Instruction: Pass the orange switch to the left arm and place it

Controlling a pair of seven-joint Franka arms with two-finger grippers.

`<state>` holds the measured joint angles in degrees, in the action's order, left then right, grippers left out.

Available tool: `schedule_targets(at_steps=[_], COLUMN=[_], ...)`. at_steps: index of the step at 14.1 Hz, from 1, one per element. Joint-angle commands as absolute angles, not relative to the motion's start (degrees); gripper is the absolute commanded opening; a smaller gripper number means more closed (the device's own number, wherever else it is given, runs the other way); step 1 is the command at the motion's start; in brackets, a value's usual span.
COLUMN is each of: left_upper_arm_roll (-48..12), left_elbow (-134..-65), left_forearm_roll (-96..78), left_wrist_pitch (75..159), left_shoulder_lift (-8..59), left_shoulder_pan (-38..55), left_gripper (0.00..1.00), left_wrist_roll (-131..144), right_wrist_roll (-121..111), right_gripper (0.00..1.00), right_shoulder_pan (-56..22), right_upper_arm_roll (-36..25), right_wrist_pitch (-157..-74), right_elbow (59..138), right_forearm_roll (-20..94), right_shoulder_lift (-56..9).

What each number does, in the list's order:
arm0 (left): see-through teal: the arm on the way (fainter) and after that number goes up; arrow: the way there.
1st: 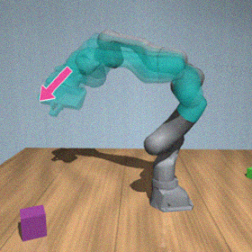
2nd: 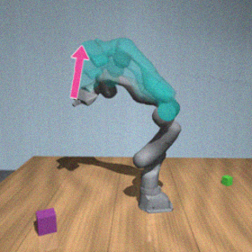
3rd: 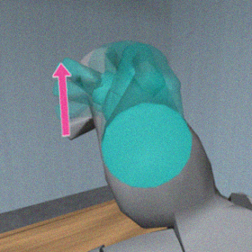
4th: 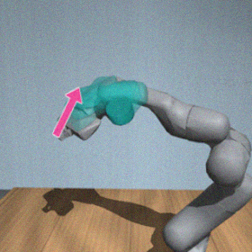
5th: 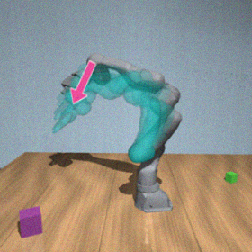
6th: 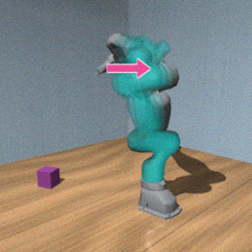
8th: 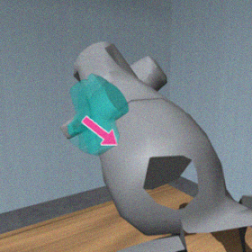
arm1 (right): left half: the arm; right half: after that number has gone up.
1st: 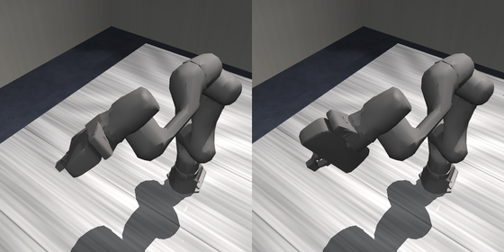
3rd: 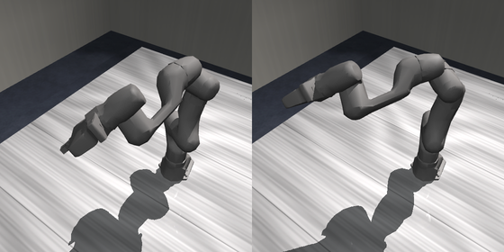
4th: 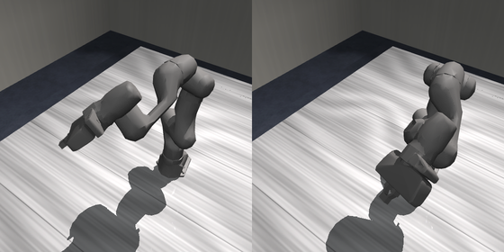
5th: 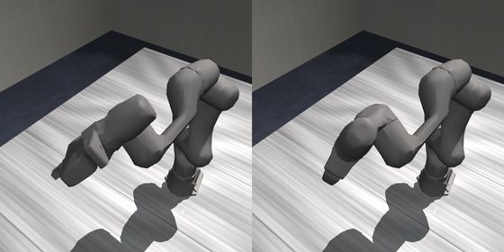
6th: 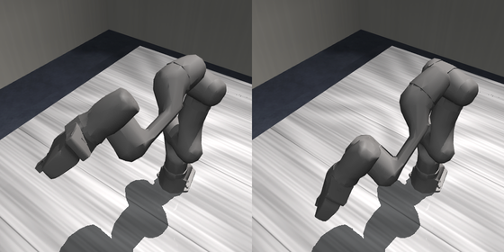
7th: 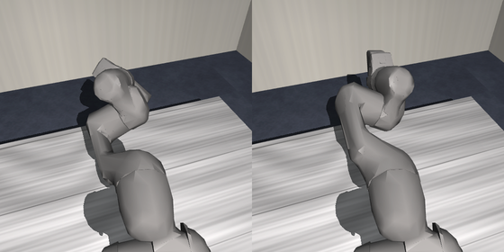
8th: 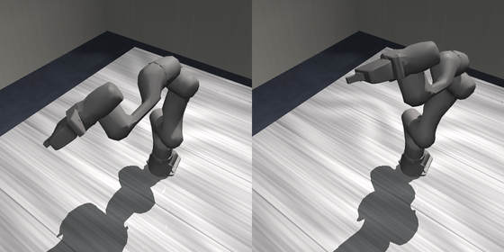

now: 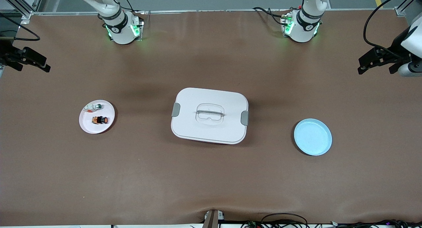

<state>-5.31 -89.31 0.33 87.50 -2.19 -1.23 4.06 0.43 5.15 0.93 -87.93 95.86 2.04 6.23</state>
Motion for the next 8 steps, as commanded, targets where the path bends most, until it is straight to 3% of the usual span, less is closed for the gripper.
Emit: schedule_targets(at_steps=[1,8], left_upper_arm_roll=[-5.3,-5.4], left_elbow=[-88.5,-88.7], left_forearm_roll=[1.3,1.3], left_wrist_pitch=[86.3,84.7], left_shoulder_lift=[-1.8,-1.8], left_shoulder_pan=[-1.2,-1.2], left_gripper=[1.0,1.0], left_wrist_roll=[2.6,2.5], right_wrist_roll=[-0.3,0.5], right_gripper=[1.0,1.0], right_shoulder_pan=[5.4,5.6], right_upper_arm_roll=[1.1,1.1], right_wrist_pitch=[-88.6,-87.9], right_elbow=[97.1,96.2], right_forearm_roll=[1.4,1.8], right_shoulder_lift=[7.6,7.4])
